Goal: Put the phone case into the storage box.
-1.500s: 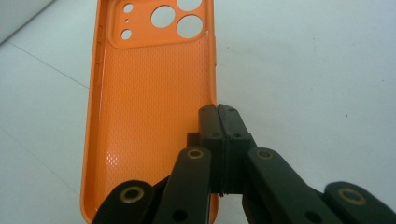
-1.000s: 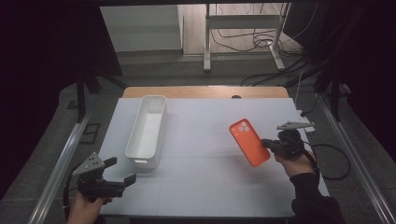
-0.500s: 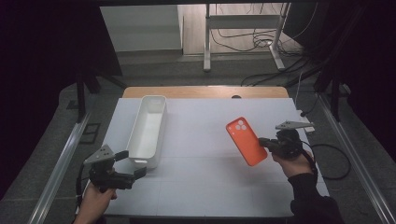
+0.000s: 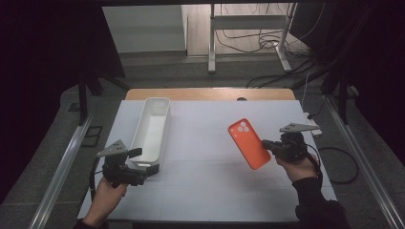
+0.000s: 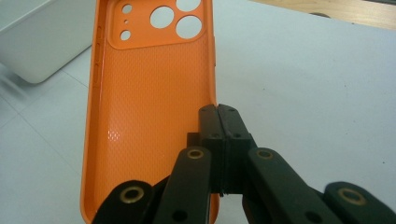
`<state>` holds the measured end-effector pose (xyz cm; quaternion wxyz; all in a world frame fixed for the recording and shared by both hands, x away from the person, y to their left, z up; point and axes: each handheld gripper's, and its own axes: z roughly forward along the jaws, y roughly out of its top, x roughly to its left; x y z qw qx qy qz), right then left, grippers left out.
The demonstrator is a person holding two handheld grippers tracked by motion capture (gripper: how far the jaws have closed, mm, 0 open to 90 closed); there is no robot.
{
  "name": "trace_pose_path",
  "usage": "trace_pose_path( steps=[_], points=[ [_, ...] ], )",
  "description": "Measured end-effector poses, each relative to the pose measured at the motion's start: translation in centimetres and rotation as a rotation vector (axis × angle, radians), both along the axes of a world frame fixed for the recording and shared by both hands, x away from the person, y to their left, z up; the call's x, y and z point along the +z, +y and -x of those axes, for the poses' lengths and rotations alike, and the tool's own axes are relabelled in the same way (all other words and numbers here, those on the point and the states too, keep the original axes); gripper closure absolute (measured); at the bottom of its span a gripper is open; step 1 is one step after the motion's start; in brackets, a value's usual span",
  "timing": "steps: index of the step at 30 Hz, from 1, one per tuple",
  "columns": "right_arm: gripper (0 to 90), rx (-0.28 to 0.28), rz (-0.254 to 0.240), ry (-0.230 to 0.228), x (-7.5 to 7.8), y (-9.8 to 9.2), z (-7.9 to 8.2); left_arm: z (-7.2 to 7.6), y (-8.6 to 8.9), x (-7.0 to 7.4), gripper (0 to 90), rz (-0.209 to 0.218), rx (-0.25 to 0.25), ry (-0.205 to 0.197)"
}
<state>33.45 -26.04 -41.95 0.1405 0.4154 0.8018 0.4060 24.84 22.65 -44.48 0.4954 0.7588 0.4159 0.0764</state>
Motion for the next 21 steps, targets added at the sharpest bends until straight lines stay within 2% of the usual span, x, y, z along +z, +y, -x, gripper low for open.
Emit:
trace_pose_path(
  steps=[21],
  points=[
    [89.2, 0.043, 0.000, -0.028, 0.2, 1.9, 0.7, -2.9, -3.3, 0.1, 0.1, 0.036, -0.063, 0.049]
  ],
)
